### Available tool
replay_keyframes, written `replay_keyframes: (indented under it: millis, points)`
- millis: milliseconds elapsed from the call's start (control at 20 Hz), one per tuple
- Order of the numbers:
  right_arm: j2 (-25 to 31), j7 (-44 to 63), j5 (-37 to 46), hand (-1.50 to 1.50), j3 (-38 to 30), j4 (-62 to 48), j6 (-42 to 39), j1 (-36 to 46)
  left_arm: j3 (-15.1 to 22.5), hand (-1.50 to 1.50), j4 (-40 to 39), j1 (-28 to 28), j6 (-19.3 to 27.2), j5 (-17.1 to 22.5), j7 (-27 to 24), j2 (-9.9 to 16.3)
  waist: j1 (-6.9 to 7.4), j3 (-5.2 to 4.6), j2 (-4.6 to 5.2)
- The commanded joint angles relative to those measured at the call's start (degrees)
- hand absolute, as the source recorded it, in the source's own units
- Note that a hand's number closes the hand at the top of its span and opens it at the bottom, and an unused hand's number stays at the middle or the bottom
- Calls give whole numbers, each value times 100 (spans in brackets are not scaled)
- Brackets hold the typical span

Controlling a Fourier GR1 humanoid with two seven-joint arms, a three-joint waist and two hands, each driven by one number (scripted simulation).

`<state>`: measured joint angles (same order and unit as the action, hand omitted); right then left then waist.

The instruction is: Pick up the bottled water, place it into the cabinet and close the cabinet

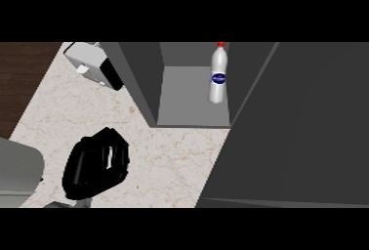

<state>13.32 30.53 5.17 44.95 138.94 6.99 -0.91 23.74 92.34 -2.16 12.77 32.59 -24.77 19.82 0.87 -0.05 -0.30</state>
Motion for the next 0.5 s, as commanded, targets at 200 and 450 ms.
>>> replay_keyframes:
  millis: [200,450]
  points:
    - [-1297,758,529,150,1223,-757,214,1051,-369,150,940,886,-76,218,72,262,5,-1,3]
    - [-1285,819,1129,150,1190,-1094,622,2141,-701,150,1150,1305,-460,309,-124,670,93,-11,-15]
